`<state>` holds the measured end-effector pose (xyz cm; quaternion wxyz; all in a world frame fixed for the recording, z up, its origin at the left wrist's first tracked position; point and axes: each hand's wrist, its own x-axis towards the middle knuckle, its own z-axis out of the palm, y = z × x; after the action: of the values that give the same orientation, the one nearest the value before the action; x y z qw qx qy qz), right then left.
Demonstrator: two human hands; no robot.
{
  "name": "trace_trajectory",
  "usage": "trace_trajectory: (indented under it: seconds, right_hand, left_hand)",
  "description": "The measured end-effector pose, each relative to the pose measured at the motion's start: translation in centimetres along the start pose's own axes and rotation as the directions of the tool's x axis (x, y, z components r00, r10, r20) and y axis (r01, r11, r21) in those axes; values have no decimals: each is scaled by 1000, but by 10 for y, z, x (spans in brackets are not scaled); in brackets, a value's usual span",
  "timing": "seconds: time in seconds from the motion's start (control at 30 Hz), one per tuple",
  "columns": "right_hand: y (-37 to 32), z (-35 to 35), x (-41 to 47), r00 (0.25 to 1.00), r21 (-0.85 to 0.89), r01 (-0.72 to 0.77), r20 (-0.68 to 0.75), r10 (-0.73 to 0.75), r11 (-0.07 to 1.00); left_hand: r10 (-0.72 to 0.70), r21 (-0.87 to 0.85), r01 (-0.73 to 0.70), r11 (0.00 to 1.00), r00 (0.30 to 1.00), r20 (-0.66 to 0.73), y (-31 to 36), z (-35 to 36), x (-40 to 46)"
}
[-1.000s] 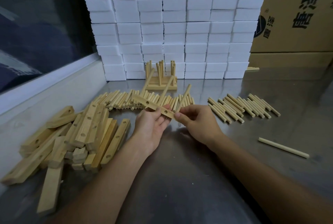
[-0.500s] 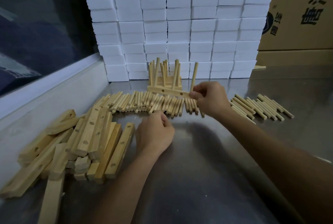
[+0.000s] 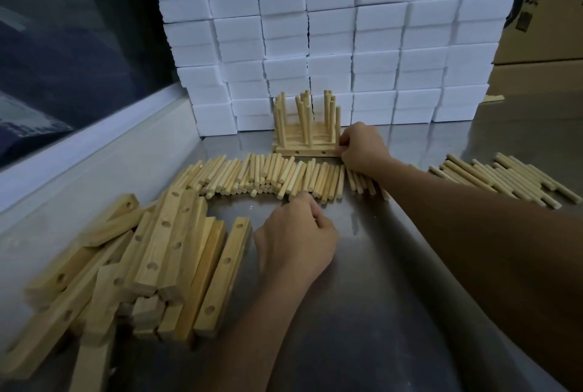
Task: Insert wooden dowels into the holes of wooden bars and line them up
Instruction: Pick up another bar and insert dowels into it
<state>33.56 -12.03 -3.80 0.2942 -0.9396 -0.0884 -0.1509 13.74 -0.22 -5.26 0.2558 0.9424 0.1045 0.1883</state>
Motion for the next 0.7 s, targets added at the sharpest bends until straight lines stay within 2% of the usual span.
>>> trace_trajectory:
  seconds: [0.2, 0.7]
  right_hand:
    - [-4, 4, 8, 999, -75, 41, 13, -40, 996]
    - [-11, 2, 2, 1000, -95, 18, -7, -18, 995]
  left_hand:
    - [21, 2, -21, 1000, 1000, 22, 1, -3, -2]
    - [55, -12, -55, 998, 998, 33, 1, -4, -4]
